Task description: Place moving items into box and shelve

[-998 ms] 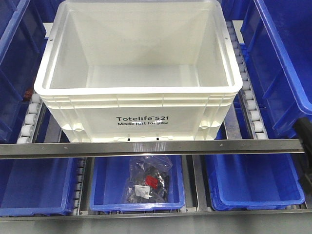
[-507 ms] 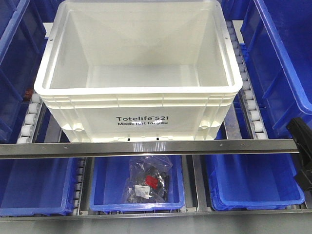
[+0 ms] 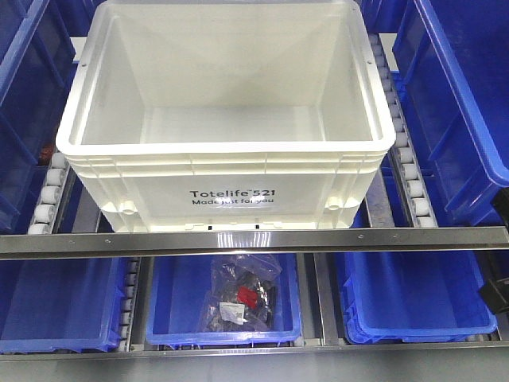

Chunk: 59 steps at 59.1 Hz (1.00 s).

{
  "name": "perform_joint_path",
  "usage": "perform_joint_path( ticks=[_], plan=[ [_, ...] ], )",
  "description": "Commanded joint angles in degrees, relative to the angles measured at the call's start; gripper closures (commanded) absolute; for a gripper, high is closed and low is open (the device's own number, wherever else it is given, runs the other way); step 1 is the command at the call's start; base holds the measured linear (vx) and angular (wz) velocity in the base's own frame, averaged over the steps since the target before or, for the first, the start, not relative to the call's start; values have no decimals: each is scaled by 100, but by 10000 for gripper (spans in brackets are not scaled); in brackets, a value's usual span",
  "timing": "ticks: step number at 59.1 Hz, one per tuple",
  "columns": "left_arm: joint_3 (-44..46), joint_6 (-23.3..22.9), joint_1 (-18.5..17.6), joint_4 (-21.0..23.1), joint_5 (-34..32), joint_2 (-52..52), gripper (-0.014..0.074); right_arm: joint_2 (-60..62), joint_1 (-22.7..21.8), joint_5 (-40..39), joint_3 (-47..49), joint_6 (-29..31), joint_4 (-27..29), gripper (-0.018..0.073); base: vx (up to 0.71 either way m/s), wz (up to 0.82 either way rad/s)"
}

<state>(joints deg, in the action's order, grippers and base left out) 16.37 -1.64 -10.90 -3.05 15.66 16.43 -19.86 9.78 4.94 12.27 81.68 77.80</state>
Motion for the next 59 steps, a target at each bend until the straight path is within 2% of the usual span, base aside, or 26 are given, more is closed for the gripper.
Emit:
perform_joint_path(
  ticks=[1, 11, 36, 41, 46, 52, 59],
  plan=[
    [147, -46, -20, 28, -446, 60, 620, -76, 5, 151, 197, 69, 46, 576, 0, 0],
    [147, -46, -20, 28, -446, 60, 620, -76, 5, 376, 197, 69, 46, 575, 0, 0],
    [147, -46, -20, 20, -446, 60, 620, -76, 5, 366, 197, 69, 46, 575, 0, 0],
    [145, 70, -20, -308, -457, 4, 620, -76, 5, 366, 197, 69, 46, 575, 0, 0],
    [108, 107, -20, -332, -234, -290, 620, -76, 5, 366, 197, 69, 46, 575, 0, 0],
    [-248, 106, -20, -320, -244, -771, 620, -76, 5, 366, 197, 69, 46, 575, 0, 0],
    [-1110, -2, -20, -233, -752, -1557, 619, -76, 5, 366, 197, 69, 46, 575, 0, 0]
  ],
)
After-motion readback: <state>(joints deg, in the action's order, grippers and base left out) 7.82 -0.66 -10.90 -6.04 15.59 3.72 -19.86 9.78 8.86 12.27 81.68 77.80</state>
